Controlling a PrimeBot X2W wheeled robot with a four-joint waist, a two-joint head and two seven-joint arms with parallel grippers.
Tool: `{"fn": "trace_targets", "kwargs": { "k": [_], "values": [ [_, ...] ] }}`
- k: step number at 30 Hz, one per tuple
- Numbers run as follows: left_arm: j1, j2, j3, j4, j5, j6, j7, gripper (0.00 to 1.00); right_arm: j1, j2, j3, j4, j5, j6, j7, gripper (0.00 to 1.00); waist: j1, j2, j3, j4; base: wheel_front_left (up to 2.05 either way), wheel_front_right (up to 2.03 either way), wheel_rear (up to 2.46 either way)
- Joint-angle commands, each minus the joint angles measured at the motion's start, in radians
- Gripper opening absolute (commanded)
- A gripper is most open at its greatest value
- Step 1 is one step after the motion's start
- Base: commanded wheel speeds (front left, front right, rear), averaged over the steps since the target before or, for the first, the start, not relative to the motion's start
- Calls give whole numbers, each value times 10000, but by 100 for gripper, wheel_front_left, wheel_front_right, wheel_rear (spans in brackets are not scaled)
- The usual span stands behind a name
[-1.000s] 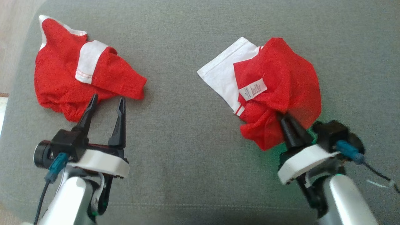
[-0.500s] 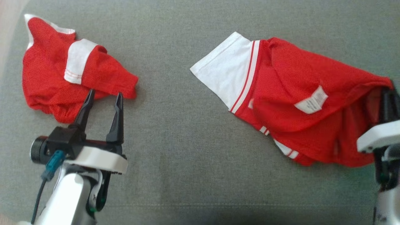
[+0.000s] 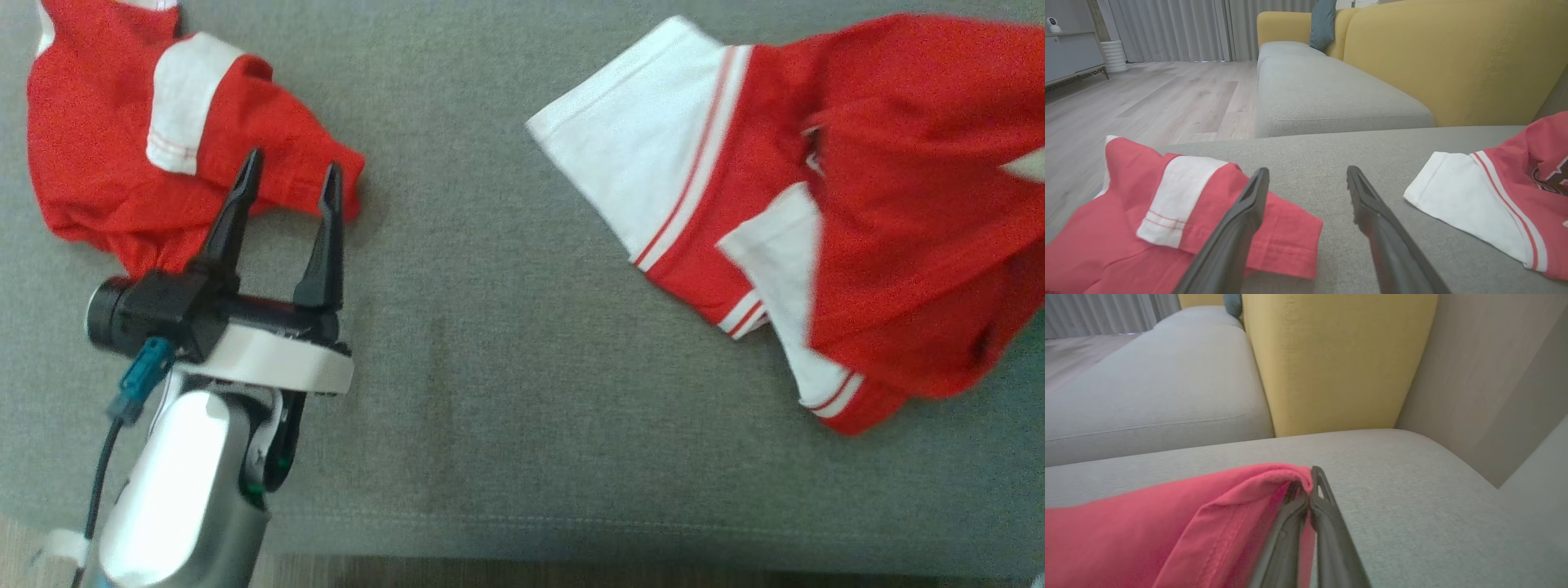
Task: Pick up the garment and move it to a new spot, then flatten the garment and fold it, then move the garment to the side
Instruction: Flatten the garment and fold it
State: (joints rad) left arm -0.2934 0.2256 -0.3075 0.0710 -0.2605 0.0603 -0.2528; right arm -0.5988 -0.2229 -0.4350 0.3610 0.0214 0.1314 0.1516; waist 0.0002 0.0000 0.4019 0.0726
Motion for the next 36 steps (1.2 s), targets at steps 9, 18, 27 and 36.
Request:
{"fn": "trace_targets", "kwargs": {
  "k": [9,18,27,36],
  "values": [
    [-768,-123,559,-216,389,-348,-89,100,-1345,-831,31,1718,-589,-7,-837,100,-2,0,612,206,0,0,0],
    [-262,-194,839,0,543,-408,-89,100,17,-98,1177,55,-571,-7,-2513,100,-2,0,-257,-171,0,0,0],
    [395,-200,996,121,576,-381,-89,100,3133,1383,1928,-3174,-287,-7,-1796,100,-2,0,-1126,-285,0,0,0],
    [918,-187,1030,196,528,-306,-89,100,5196,1717,2564,-4644,355,-7,-1261,100,-2,0,-1634,-318,0,0,0]
  ]
}}
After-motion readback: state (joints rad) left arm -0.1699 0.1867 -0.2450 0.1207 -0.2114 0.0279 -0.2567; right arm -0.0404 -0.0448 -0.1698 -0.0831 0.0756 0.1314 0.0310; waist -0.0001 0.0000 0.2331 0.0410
